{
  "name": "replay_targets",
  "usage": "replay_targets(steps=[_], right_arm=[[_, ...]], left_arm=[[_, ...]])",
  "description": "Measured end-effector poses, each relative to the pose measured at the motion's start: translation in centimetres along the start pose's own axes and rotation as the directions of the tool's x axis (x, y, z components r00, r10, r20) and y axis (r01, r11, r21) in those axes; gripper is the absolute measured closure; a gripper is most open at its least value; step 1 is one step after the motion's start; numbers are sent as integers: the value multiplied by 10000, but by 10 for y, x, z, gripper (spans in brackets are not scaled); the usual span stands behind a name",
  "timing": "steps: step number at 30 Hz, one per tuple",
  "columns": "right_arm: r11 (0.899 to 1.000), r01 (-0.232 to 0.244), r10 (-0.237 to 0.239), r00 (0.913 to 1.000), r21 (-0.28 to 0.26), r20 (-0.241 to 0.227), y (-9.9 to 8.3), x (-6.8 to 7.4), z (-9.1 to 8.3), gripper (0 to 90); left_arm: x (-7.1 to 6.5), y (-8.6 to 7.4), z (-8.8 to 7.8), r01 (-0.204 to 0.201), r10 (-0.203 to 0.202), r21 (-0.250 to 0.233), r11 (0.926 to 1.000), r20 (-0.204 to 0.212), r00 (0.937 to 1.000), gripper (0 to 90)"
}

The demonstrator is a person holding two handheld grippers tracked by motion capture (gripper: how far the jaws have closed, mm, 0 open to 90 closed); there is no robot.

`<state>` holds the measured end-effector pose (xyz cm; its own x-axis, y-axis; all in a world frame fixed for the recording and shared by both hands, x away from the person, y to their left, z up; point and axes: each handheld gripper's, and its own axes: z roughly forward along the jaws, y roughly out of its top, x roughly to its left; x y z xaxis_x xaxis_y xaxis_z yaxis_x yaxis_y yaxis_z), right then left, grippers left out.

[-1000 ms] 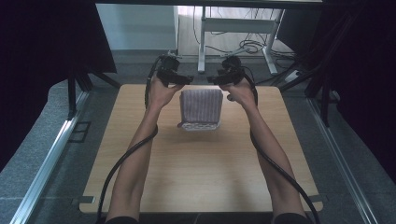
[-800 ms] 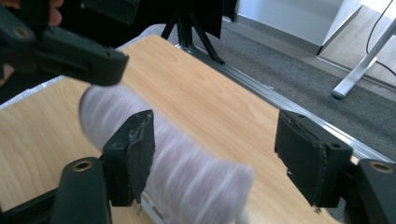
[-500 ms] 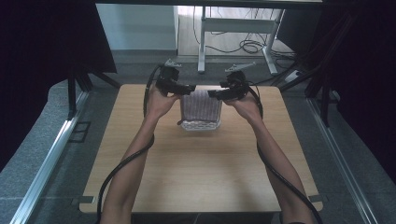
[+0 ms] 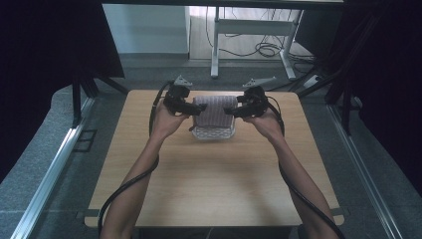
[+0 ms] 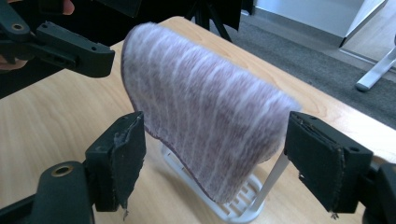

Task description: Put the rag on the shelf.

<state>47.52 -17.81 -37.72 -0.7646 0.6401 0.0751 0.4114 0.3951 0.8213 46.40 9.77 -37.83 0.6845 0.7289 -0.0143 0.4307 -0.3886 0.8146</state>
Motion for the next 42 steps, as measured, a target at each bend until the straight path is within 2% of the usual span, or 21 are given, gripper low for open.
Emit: replay_targets(steps=[10,14,18,20,24,26,27,28,31,33,34,35,37,38,39,42], right_arm=[[9997,204,-201,9995,127,-234,-27,15,-16,162],[9995,238,-234,9996,199,-169,-36,20,-20,146],[9995,152,-146,9997,292,-197,-54,27,-25,128],[9994,163,-158,9998,321,-136,-58,28,-25,121],[9982,225,-224,9997,551,-36,-77,33,-25,90],[9972,241,-244,9997,711,30,-86,36,-24,84],[9972,241,-244,9997,711,30,-86,36,-24,84],[9965,213,-216,9998,810,36,-95,38,-22,76],[9951,206,-209,9998,971,26,-104,40,-20,68],[9920,409,-437,9988,1197,209,-116,46,-18,54],[9910,457,-486,9986,1257,202,-120,47,-18,50],[9910,457,-486,9986,1257,202,-120,47,-18,50],[9904,375,-393,9992,1334,114,-133,51,-16,50],[9902,334,-350,9993,1357,94,-137,53,-15,50],[9902,334,-350,9993,1357,94,-137,53,-15,50],[9878,229,-232,9997,1541,3,-151,56,-10,49]], left_arm=[[-18,-29,-20,-209,214,-148,9997,326,9992,129],[-24,-43,-28,-183,196,-258,9995,515,9985,130],[-30,-59,-33,-416,426,-217,9989,507,9978,131],[-33,-68,-35,-369,385,-289,9989,554,9977,131],[-38,-84,-36,-372,390,-281,9989,666,9970,131],[-43,-97,-35,-395,407,-199,9990,644,9971,130],[-43,-97,-35,-395,407,-199,9990,644,9971,130],[-46,-105,-34,-359,371,-177,9992,718,9967,130],[-50,-114,-34,-457,462,-84,9989,624,9970,128],[-56,-129,-34,-617,614,43,9981,549,9966,121],[-56,-129,-34,-617,614,43,9981,549,9966,116],[-58,-134,-33,-496,494,3,9988,603,9970,116],[-62,-144,-32,-370,363,75,9993,811,9960,112],[-66,-152,-30,-354,340,165,9992,791,9963,112],[-66,-152,-30,-354,340,165,9992,791,9963,111],[-74,-163,-26,-442,409,389,9983,805,9959,108]])
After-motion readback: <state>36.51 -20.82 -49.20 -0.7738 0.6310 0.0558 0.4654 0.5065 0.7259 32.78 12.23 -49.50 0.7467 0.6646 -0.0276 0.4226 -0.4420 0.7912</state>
